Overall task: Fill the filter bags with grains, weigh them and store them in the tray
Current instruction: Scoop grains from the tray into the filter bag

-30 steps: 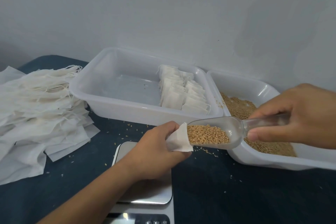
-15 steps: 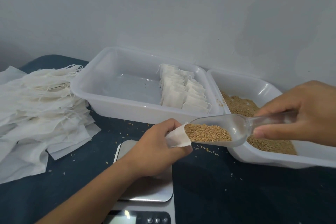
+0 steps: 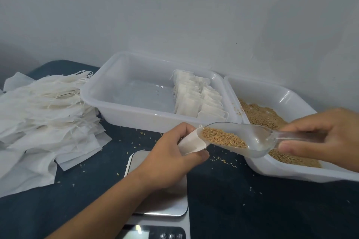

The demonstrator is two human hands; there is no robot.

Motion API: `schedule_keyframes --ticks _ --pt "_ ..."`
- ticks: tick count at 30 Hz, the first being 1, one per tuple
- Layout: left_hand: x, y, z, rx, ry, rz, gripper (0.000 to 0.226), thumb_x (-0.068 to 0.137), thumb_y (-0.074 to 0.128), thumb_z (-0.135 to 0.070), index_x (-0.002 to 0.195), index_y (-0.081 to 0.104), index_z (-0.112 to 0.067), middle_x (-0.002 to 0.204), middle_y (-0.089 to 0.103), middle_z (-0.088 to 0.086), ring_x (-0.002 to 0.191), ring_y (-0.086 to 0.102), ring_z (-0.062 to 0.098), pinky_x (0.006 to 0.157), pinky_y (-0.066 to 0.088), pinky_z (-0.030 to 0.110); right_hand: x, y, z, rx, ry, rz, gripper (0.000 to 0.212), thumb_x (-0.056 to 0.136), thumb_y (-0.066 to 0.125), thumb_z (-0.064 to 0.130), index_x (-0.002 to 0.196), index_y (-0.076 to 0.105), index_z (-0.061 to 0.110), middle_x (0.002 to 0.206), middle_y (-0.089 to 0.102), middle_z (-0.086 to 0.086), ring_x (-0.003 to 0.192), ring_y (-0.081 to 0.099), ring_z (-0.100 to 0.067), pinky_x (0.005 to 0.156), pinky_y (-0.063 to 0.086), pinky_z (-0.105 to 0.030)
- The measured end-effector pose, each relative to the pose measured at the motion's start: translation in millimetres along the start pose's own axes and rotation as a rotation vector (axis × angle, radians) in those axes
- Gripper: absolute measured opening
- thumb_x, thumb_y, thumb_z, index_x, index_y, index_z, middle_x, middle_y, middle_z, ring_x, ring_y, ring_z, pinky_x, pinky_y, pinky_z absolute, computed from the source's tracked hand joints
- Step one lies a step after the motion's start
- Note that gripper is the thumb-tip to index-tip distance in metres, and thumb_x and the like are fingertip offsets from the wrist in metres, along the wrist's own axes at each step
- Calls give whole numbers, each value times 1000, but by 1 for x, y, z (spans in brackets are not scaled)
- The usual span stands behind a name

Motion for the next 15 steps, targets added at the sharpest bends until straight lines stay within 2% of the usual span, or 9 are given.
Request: schedule_keyframes --ticks 3,6,10,13,15 --pt "-1 0 -1 -73 -35 -10 29 75 77 -36 100 65 -27 82 66 -7 69 57 3 63 45 14 -2 9 -12 100 3 -19 53 65 63 93 102 75 57 85 76 19 72 72 1 64 51 -7" --pt "-1 -1 -2 -142 -63 -13 33 74 77 -34 105 67 -30 93 71 0 77 61 6 70 49 18 -2 18 -17 189 -27 -23 55 66 64 92 102 77 53 81 76 17 69 70 2 60 46 -2" --pt "-2 1 -4 -303 -81 20 34 75 78 -25 108 69 -23 75 64 -15 63 55 0 58 43 11 -3 33 -12 298 -58 -49 55 69 63 88 93 79 41 56 59 15 48 52 2 50 38 -3" --pt "-3 2 -6 -398 -108 67 24 73 79 -25 95 73 -33 74 59 -14 62 50 3 56 39 15 -4 44 -11 415 -95 -135 57 69 64 85 91 78 34 52 50 10 45 43 -2 47 34 -10" --pt "-2 1 -7 -463 -124 92 29 66 80 -27 94 73 -29 77 56 -6 66 48 8 56 37 20 0 53 -8 425 -99 -202 37 81 72 70 89 76 34 52 47 10 47 41 -3 47 33 -15"
Point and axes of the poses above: each hand's wrist, its own x-axis towards the middle knuckle, its own y-axis out of the palm, z = x × y, the point moved 2 cm from there along x, towards the middle knuckle
